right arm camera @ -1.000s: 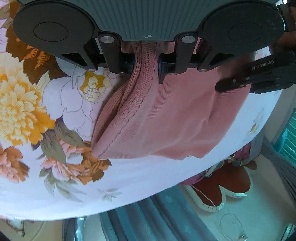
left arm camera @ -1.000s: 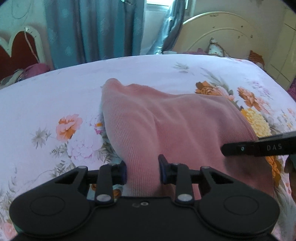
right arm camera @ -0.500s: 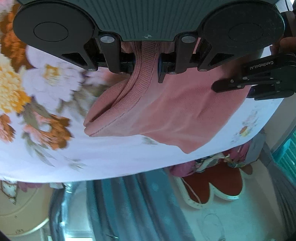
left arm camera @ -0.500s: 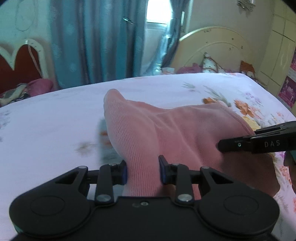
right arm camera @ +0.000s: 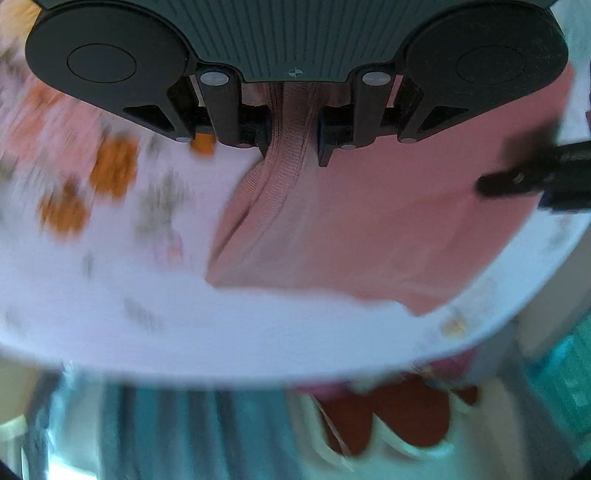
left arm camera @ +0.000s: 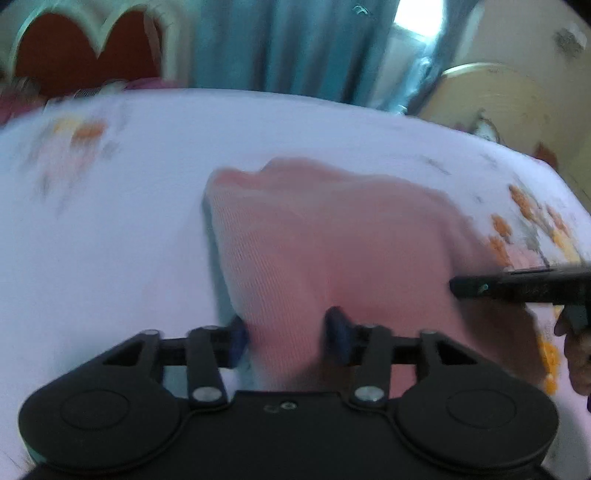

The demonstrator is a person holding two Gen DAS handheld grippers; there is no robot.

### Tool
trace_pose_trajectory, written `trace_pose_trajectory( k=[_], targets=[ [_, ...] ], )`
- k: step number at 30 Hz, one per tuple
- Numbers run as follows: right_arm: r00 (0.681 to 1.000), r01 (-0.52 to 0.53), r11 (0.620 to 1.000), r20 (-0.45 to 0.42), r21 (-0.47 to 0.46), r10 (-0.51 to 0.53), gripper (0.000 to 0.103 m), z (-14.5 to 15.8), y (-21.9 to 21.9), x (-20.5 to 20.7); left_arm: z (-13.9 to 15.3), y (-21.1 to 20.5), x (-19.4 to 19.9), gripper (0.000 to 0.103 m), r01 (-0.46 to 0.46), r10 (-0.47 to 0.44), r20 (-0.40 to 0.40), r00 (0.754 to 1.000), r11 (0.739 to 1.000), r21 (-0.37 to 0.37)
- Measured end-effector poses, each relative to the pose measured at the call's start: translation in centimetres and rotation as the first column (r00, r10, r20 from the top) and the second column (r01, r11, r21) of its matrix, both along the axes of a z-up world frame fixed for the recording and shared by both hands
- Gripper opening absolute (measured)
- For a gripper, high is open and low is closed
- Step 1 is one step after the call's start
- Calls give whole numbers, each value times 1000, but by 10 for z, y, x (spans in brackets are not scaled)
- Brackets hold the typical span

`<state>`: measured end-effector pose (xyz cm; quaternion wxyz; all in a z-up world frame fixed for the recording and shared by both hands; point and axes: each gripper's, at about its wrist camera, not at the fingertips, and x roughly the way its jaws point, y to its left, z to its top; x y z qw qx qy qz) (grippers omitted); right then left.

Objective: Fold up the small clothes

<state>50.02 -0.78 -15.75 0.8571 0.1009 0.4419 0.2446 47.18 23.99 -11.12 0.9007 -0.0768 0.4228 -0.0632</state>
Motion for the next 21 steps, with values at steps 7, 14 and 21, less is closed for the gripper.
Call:
trace_pose_trajectory(
  k=[7, 14, 21],
  targets=[
    [1000, -2, 1000, -17, 12, 2, 21, 0, -6, 9, -4, 11, 4, 73, 10, -8, 34, 999, 999, -44],
    [994, 73, 997, 83, -32, -70, 29, 37, -21, 0, 24, 44, -12, 51, 15, 7, 191, 982, 993, -114],
    [988, -61, 981, 127, -185, 85, 18, 34, 30, 37, 5, 24, 38, 43, 92, -81, 116, 990, 992, -87]
  ],
)
